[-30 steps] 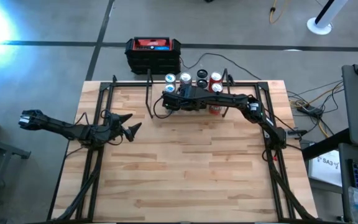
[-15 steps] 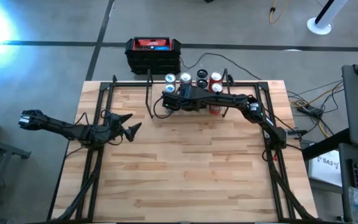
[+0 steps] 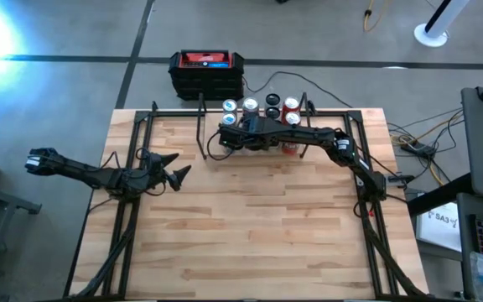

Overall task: Place canned beverage on shelf
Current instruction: Put the silver soda can on the shelf aligned with the other silver soda can

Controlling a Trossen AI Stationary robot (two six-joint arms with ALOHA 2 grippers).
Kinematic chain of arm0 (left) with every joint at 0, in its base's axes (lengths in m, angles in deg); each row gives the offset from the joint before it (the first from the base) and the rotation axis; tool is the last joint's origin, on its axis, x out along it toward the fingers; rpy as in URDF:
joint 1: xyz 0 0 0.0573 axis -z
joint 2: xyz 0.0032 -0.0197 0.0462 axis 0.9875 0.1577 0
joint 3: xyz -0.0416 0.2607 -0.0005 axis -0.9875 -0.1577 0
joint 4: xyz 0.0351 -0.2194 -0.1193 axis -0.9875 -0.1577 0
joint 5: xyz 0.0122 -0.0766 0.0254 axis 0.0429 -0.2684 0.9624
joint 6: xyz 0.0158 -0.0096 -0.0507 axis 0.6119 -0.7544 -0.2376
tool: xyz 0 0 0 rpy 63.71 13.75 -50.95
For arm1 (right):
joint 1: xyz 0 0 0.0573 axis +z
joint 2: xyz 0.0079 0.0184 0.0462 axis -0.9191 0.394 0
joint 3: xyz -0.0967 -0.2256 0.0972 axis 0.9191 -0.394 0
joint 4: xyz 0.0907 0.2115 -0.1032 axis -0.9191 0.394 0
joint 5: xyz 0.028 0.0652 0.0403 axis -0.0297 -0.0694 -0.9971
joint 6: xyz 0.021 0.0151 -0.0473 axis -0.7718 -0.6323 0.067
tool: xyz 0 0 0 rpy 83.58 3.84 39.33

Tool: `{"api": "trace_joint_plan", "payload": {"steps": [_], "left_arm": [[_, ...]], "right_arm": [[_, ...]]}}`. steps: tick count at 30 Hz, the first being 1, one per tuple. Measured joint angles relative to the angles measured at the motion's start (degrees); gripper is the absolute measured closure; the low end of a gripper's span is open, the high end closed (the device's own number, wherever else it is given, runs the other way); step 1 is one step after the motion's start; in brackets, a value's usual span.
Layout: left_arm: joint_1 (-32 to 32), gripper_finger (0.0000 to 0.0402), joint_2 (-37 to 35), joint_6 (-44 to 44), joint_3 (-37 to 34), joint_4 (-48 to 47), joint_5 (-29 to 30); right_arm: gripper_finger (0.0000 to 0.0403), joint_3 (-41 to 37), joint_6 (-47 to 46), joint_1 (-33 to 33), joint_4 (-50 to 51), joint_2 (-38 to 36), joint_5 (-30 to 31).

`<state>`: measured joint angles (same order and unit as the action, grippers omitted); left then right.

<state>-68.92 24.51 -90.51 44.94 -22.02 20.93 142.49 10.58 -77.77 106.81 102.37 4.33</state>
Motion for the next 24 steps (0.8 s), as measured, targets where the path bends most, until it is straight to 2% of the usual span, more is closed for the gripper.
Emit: {"api": "trace_joint_plan", "payload": {"steps": [6, 13, 24], "left_arm": [[0.00, 0.0003, 0.00, 0.01, 0.00, 0.00, 0.01], [-0.01, 0.0003, 0.00, 0.02, 0.00, 0.00, 0.01], [0.00, 0.0003, 0.00, 0.01, 0.00, 0.00, 0.01]], "right_arm": [[0.0021, 0.00, -1.99, 1.90, 0.74, 0.00, 0.82], [0.0021, 0.00, -5.26, 5.16, 3.25, 0.00, 8.77], [0.0021, -0.59, -9.49, 7.63, 4.96, 3.58, 16.86]]}}
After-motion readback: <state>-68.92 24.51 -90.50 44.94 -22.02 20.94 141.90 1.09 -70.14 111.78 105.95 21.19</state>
